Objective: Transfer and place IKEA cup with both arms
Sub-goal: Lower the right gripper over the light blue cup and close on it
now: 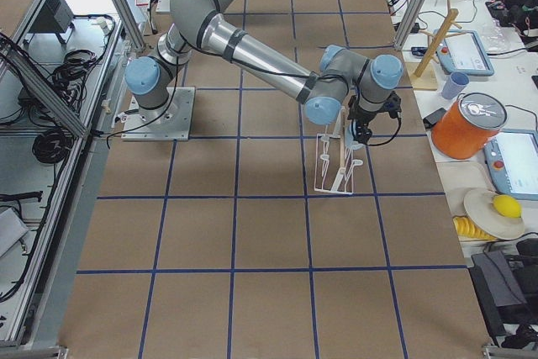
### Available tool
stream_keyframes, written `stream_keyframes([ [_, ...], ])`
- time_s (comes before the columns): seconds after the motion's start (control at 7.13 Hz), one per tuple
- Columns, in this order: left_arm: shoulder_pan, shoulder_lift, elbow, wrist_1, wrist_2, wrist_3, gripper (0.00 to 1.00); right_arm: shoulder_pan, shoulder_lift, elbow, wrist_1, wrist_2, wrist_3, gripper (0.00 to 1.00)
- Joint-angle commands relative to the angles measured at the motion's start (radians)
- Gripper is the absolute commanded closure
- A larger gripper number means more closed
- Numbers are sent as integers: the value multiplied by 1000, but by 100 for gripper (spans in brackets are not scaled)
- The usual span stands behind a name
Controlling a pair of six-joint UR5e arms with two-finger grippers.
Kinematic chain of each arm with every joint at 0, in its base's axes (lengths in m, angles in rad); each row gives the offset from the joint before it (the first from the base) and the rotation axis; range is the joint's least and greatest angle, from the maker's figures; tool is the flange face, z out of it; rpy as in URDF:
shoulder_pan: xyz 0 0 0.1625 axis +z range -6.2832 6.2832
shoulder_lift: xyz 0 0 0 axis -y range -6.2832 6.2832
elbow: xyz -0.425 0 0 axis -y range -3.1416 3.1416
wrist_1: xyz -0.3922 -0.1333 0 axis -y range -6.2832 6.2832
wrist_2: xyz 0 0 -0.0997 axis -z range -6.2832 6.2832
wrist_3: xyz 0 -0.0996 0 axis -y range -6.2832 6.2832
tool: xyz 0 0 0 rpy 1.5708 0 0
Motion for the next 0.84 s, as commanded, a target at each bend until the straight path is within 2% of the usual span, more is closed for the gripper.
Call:
stream_keyframes([
  [0.0,1,0,0,0,0,0,0,0,1,-2,1,-1,0,36],
  [0.42,1,0,0,0,0,0,0,0,-2,-5,4,-6,0,49],
  [0.7,1,0,0,0,0,0,0,0,-8,-9,6,-10,0,53],
])
